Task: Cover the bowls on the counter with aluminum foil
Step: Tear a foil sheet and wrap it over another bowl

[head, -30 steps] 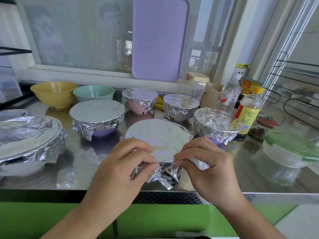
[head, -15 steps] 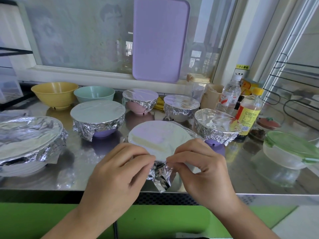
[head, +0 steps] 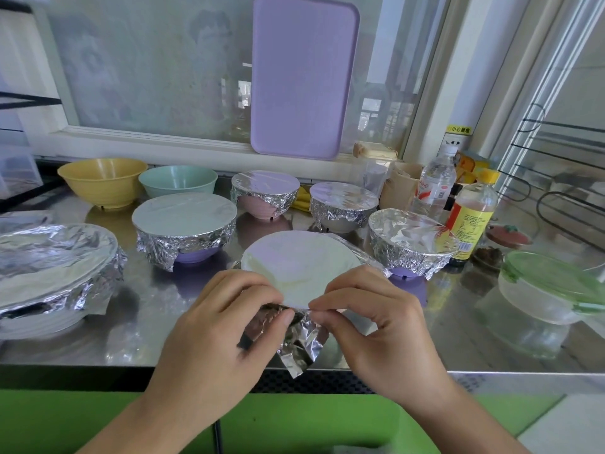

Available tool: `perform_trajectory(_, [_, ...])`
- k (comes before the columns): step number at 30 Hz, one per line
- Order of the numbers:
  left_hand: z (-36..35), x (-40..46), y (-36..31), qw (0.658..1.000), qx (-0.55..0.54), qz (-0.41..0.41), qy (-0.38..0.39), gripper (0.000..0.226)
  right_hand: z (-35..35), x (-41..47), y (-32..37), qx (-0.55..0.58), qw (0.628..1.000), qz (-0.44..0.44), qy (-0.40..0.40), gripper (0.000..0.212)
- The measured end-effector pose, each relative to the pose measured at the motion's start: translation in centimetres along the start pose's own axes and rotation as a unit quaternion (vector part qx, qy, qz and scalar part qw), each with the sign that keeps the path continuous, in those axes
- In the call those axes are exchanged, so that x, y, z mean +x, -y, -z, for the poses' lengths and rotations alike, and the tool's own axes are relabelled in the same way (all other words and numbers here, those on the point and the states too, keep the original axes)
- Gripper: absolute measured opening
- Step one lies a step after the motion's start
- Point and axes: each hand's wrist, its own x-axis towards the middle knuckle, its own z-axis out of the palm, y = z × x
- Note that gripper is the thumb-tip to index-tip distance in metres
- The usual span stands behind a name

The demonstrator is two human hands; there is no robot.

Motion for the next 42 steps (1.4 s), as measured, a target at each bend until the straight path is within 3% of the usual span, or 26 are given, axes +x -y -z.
perform_trajectory(5, [0.0, 0.6, 0.6, 1.0, -0.009, 0.005, 0.009, 0.015, 1.8, 1.2, -1.1, 0.029, 0.996, -0.078, -0.029, 0.01])
perform_trajectory(9, [0.4, 0.7, 1.2, 1.0, -0.005, 0.019, 0.009, 0.013, 1.9, 1.0, -1.8, 0.07, 0.991, -0.115, 0.017, 0.013])
perform_trajectory(25, [-1.8, -0.1, -0.3, 0.998, 0.005, 0.055, -0.025, 0.026, -0.2, 0.4, -0.9, 0.012, 0.998, -0.062, -0.013, 0.015])
perform_trajectory(38, [-2.9, -0.3, 2.2, 0.988, -0.102, 0.1, -0.056, 0.033, -0.8, 0.7, -1.4, 0.042, 0.997, -0.06, -0.031, 0.015])
perform_trajectory(42, [-2.9, -0.2, 2.8, 0.98, -0.135, 0.139, -0.039, 0.038, 0.7, 1.1, -2.5, 0.017, 0.994, -0.098, -0.048, 0.026])
